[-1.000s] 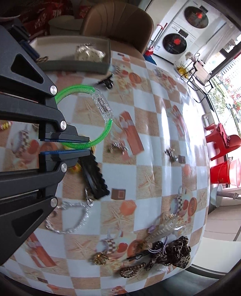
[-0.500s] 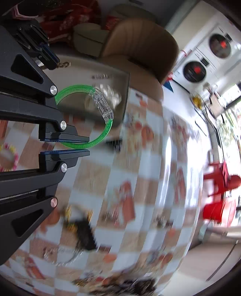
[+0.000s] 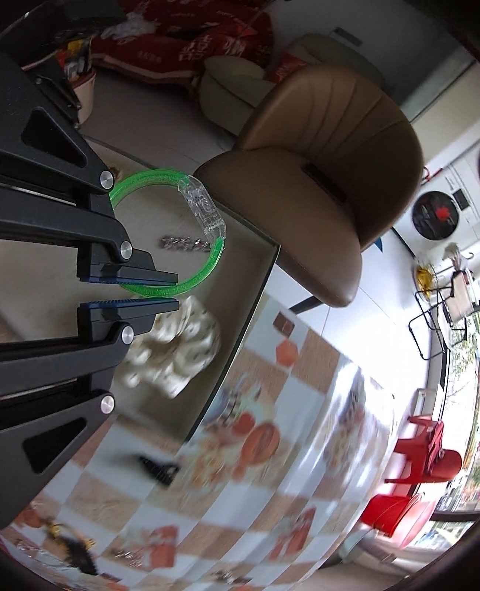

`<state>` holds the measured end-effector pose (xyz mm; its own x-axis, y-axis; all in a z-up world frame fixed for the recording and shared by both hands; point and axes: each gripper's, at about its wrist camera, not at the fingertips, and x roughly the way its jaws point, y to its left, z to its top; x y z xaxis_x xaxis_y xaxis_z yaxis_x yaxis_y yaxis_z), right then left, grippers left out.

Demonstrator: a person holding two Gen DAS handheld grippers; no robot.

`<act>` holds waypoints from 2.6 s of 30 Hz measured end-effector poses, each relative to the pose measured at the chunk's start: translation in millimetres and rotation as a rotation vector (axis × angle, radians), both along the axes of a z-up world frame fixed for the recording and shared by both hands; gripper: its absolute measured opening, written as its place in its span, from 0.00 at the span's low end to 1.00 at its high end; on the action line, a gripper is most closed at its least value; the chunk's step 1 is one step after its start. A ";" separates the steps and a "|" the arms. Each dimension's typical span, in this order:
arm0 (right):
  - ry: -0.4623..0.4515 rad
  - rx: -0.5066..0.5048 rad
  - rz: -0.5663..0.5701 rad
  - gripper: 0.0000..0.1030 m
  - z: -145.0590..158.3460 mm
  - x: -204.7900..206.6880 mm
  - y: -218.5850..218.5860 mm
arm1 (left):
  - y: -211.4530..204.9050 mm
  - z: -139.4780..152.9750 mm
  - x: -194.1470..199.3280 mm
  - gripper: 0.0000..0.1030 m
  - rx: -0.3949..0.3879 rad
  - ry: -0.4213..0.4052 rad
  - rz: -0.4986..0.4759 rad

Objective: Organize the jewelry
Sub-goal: 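Carry both bracelets to the tray and open both tools to release, then grasp the pink-yellow beaded bracelet with the left tool while the right tool grasps the yellow hair tie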

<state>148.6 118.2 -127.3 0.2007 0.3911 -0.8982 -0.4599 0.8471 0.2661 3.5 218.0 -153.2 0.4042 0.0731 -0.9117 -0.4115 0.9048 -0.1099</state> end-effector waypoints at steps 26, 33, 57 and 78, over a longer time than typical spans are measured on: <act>0.007 -0.227 0.023 0.10 -65.4 30.0 38.3 | 8.8 -39.2 32.6 0.49 0.079 0.094 -0.019; 0.014 -0.182 0.015 0.41 -60.2 29.3 29.9 | 3.7 -27.3 31.0 0.70 0.120 0.066 -0.013; 0.025 0.007 -0.183 0.76 5.1 1.9 -98.7 | -59.6 7.2 38.2 1.00 0.162 0.058 -0.141; 0.071 0.000 -0.524 0.86 5.8 -56.3 -292.1 | -194.2 25.7 34.8 1.00 0.162 0.048 -0.451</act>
